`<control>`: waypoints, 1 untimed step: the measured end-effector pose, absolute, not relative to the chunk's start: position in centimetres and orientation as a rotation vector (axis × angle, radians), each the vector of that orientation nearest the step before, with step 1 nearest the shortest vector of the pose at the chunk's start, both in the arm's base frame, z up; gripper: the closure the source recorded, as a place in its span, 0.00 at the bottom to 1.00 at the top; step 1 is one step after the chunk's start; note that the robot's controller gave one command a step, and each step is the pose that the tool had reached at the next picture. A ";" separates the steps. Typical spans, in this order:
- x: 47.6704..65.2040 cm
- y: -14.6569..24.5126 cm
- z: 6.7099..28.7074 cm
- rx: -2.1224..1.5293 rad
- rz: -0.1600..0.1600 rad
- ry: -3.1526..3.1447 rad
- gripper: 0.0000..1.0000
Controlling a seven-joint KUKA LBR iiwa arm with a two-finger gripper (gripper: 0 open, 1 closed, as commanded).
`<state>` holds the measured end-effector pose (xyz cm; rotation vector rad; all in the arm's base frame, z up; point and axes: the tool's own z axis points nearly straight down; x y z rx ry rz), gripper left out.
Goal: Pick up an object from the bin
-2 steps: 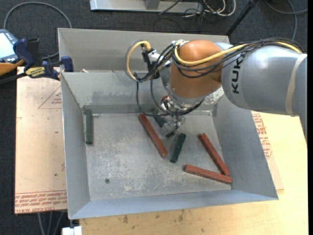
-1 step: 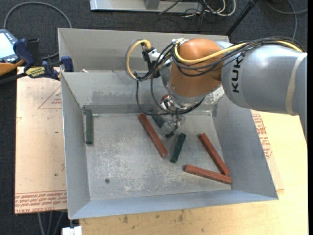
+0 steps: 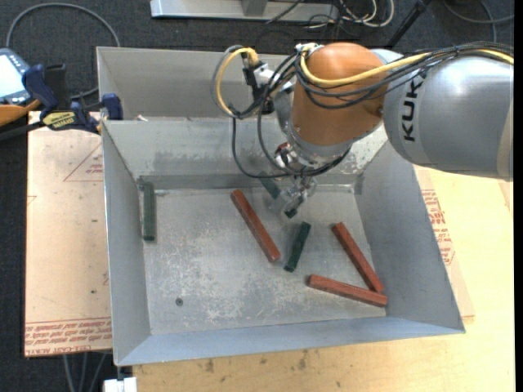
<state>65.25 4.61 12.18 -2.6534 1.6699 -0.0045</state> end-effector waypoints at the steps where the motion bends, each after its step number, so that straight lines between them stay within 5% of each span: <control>1: 65.4 4.7 16.9 -2.649 -0.006 1.676 1.00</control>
Offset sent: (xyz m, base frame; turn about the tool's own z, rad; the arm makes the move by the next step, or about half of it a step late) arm 0.0002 0.0000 0.0442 0.0000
